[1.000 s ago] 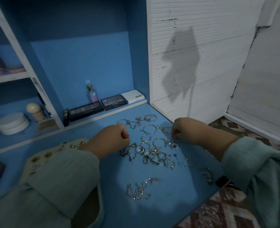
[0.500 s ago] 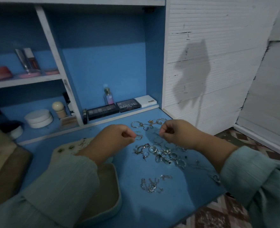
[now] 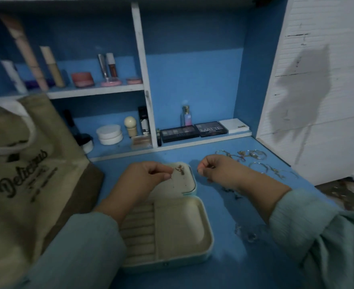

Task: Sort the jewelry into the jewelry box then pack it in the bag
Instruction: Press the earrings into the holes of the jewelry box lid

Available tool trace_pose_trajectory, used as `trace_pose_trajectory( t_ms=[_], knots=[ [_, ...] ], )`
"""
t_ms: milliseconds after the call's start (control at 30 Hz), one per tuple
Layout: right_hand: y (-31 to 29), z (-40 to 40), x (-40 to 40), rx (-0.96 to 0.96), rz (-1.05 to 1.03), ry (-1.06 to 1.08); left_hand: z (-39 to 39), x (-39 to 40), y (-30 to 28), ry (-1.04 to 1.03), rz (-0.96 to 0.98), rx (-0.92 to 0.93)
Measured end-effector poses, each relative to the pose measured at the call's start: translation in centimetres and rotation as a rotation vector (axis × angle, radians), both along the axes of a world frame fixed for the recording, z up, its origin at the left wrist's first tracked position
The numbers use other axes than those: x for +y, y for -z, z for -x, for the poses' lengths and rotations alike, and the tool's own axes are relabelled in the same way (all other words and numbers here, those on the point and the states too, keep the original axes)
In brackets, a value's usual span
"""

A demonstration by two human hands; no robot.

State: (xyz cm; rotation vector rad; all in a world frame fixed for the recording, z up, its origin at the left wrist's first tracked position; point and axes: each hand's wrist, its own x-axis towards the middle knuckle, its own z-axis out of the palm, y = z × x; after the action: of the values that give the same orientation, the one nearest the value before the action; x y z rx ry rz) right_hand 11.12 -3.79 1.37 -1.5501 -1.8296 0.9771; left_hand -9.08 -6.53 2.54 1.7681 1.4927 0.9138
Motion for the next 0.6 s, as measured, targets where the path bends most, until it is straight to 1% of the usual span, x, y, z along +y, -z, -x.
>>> trace_pose_trajectory(
  t_ms=[100, 200, 367, 600],
  knots=[
    [0.5, 1.6, 0.7, -0.056, -0.024, -0.002, 1.4, 0.1, 0.7, -0.057, 0.002, -0.03],
    [0.9, 2.6, 1.5, -0.072, -0.02, 0.003, 2.3, 0.3, 1.4, -0.097, -0.001, -0.055],
    [0.9, 3.6, 2.1, -0.112, -0.07, -0.003, 3.0, 0.7, 2.2, -0.096, -0.049, 0.052],
    [0.4, 4.4, 2.6, -0.14, -0.074, -0.039, 3.1, 0.5, 2.8, -0.11, -0.082, 0.068]
  ],
)
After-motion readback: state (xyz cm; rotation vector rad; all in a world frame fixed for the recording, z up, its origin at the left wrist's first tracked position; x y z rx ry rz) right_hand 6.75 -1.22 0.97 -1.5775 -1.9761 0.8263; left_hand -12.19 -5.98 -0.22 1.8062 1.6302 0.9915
